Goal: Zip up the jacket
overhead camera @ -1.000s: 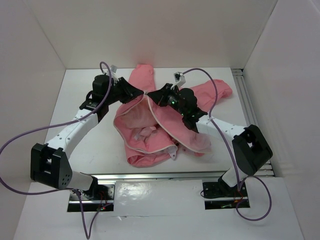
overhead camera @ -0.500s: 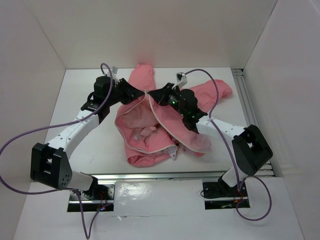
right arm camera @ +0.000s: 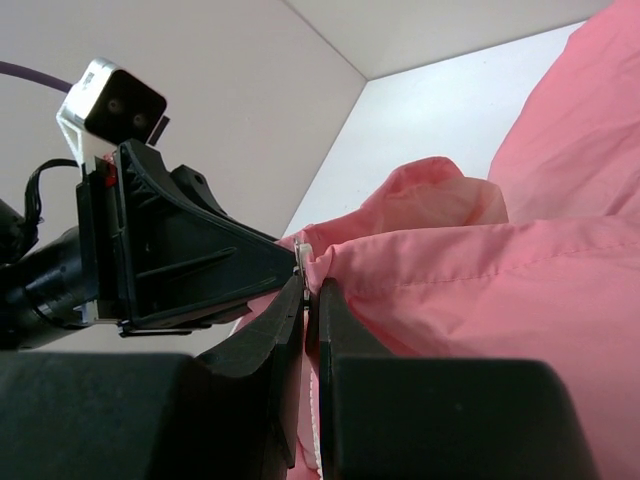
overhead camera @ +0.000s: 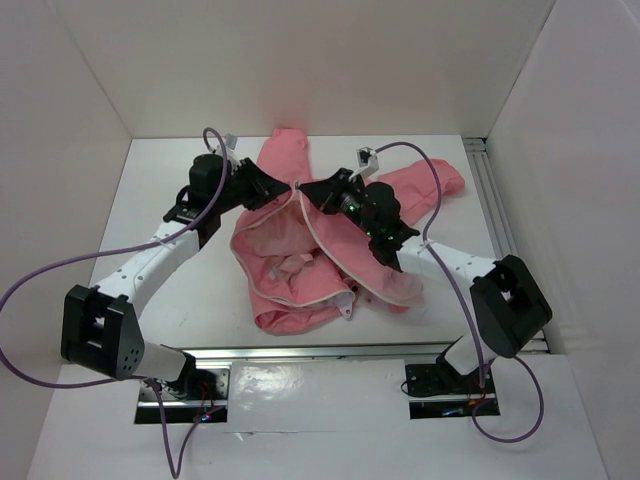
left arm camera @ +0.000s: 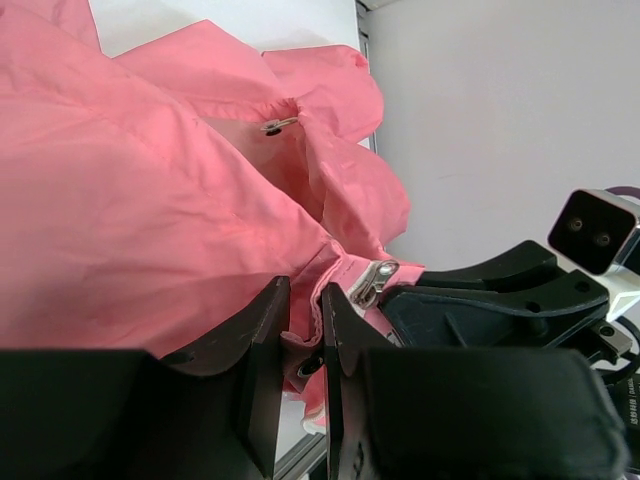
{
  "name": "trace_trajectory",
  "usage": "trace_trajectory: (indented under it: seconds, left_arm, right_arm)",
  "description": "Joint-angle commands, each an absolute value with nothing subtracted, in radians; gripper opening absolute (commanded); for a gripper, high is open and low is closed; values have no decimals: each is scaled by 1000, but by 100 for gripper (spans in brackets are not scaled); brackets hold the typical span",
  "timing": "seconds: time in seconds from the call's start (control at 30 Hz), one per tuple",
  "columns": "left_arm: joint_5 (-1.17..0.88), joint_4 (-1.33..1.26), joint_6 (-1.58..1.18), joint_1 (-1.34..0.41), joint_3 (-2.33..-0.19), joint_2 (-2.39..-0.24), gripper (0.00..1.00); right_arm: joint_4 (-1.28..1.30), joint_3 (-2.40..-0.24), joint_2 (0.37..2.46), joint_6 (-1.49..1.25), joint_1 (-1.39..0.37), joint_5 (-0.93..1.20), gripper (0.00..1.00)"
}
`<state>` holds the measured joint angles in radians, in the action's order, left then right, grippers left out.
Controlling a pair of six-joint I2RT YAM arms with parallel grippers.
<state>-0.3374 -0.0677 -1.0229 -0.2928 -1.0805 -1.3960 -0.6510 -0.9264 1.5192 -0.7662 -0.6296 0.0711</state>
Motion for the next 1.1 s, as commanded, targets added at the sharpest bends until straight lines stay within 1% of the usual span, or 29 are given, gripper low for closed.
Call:
trace_trajectory:
  seconds: [0.0,0.17,0.33,0.47,0.5,0.57,0.6,0.63,0.73,0.8,0.87,0.93,1.07]
  left_arm:
    - [-353,-95,-1002,-298,-1074,-1394,0]
    - [-353,-95,-982,-298,-1083,-1414,0]
    - [-400,-74,-954,-307,-1108,-1424,0]
    - [-446,-31,-921,-307,-1173,-1433,0]
    - [-446,-12,-910,-307,-1192,-1433,5]
    - [-456,44,-872,-307,-1251,-1433,24]
    - [-456,60,-859,-307,-1270,-1433,42]
    - [-456,77,-845,-307,-1307,-1433,50]
    - [-419,139,-792,-307,-1360,-1433,61]
    - [-419,169,-756,-307,-1432,-1442,61]
    - [-454,213,-727,-307,-1492,-1463,61]
    - [-466,302,-669,-319,-1657,-1534,61]
    - [-479,402,-690,-337,-1823,-1640,55]
  right_arm:
    - [-762,-930,1451,-773,-621,58,0]
    - [-750,-948,1440,-752,-621,26,0]
    - [-741,-968,1440,-703,-612,-8,0]
    - [-732,-1021,1450,-675,-603,-18,0]
    - [-732,-1022,1450,-664,-592,-18,0]
    - [-720,-1049,1450,-650,-580,-18,0]
    - [-707,-1049,1439,-632,-568,-3,0]
    - [-707,-1063,1430,-614,-555,17,0]
    - [-670,-1089,1418,-595,-532,89,0]
    - [-661,-1089,1407,-571,-505,145,0]
    - [-652,-1077,1384,-571,-505,158,0]
    - [-652,-1063,1359,-571,-494,170,0]
    - [-652,-1028,1322,-561,-494,179,0]
